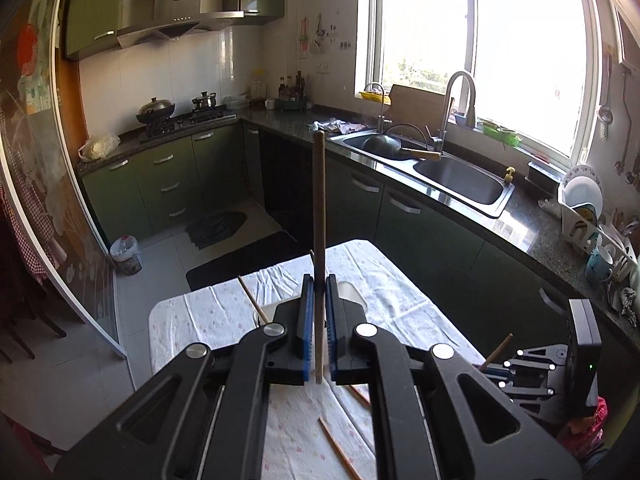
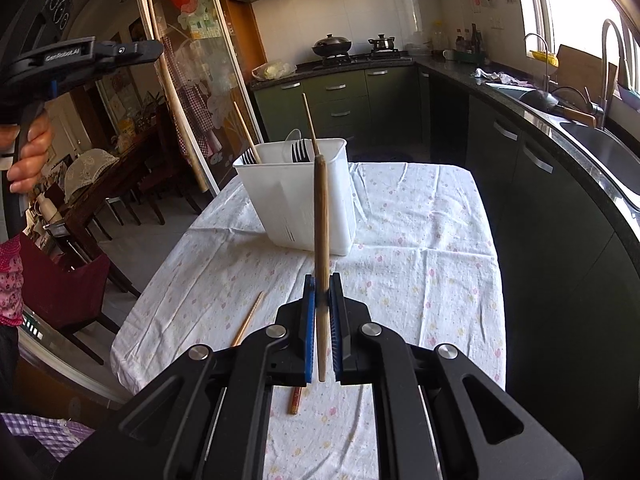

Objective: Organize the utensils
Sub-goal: 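Lift both chopsticks upright and drop them into the white holder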

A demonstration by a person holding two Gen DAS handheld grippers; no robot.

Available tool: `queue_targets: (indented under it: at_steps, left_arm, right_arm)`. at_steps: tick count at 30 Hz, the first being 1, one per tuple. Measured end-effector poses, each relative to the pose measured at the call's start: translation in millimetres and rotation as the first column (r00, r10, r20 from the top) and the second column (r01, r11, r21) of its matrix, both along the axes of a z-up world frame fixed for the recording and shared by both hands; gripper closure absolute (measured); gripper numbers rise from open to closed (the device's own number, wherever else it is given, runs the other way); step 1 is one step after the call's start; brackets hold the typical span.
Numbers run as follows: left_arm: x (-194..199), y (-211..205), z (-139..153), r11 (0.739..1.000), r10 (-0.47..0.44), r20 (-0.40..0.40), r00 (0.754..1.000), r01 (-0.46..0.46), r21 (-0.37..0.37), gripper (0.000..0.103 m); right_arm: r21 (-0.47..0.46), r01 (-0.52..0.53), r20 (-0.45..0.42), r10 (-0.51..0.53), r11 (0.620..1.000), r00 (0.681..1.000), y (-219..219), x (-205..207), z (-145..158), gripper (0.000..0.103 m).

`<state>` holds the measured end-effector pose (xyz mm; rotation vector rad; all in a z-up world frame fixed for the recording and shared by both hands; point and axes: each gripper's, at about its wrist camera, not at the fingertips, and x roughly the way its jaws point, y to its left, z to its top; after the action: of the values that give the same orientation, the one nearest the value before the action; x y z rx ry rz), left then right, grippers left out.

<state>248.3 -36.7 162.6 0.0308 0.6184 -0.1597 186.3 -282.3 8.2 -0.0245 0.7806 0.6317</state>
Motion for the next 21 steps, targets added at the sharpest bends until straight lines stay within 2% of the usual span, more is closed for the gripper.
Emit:
queue_targets:
  at_steps: [5,10,15,21]
  left_arm:
    - [41.9,0.1,-10.6,1.0,0.023,0.004,1.0,-0.023,0.006,0.097]
    - [73.5,6.3,-44.5,0.999,0.037,-0.071,0.997,-0.037,-0.008,0.097]
    - [82.2,12.6,-74.2,1.0,0.029,-0.128,0.991,-0.03,-0.007,0.097]
    - [90.1,13.3,-111.3,1.0,0.009,-0.197,0.98,-0.008,0.006,0.097]
  right_arm:
    - [0.009,0.009,0.016,-0.009,1.0,1.0,2.9,12.1,11.5,0.095]
    - [0.026,-0.002,0.073,0.0,1.0,0.997,15.1,27.4,43.8,0.095]
    - [0.041,-0.019,0.152,0.012,0.999,0.988,37.7,45.1,83.8,0.095]
    - [0.1,-0.017,0.207,-0.004,0.995,0.978,66.8,85.4,126.4,0.095]
